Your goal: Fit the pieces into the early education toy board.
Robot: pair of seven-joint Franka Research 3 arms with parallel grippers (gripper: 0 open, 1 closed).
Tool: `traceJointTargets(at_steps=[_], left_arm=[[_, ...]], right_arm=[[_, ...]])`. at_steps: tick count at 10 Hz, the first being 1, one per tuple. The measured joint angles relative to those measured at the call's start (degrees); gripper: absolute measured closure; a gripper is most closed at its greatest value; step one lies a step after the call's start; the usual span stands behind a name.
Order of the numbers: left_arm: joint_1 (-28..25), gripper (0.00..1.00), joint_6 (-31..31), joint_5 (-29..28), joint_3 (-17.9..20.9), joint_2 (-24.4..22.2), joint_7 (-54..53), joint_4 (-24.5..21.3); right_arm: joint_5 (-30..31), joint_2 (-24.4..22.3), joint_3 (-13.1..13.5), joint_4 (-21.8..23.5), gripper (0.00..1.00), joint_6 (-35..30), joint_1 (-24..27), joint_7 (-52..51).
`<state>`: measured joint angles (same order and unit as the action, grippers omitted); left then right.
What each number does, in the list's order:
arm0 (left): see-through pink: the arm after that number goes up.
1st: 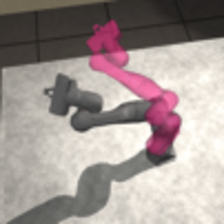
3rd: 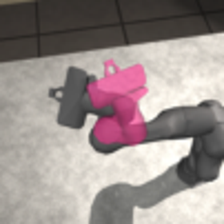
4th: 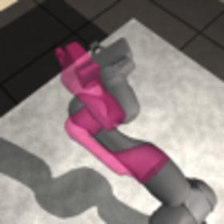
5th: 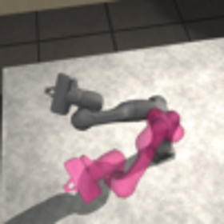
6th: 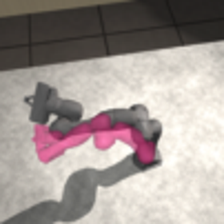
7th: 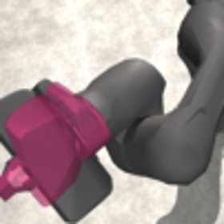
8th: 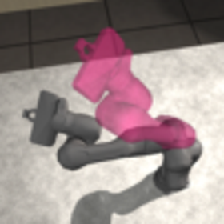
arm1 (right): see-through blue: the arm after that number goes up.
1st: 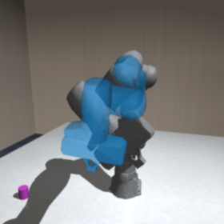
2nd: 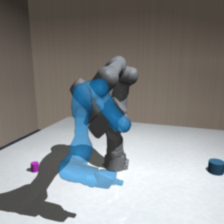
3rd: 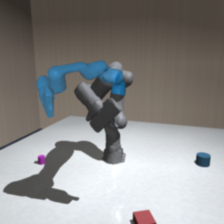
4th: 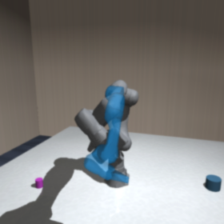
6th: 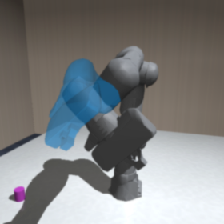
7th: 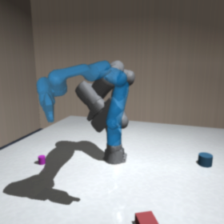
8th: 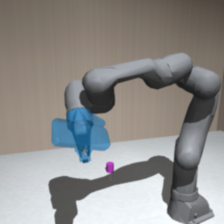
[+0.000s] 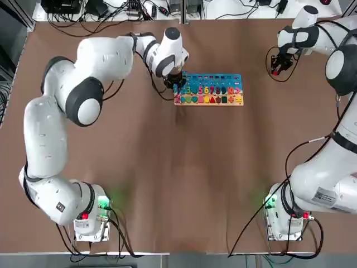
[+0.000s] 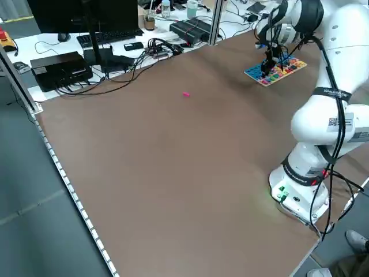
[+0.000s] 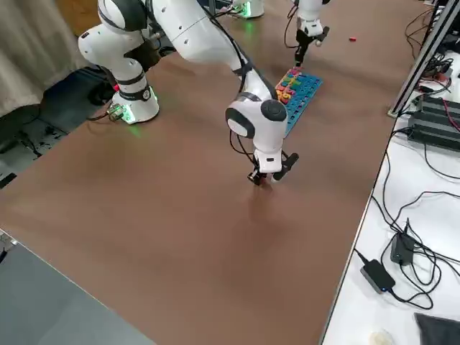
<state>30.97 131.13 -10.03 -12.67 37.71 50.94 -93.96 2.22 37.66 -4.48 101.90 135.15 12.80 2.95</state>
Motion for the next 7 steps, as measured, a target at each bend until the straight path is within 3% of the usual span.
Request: traceJointTargets(at_steps=[7], left_arm=[[-19.0,0.66,-5.3,0.0,0.3,-2.2,-17.4,-0.6]], right_arm=[[0.0,0.0,0.0,0.0,0.64,-0.2,0.0,0.0]])
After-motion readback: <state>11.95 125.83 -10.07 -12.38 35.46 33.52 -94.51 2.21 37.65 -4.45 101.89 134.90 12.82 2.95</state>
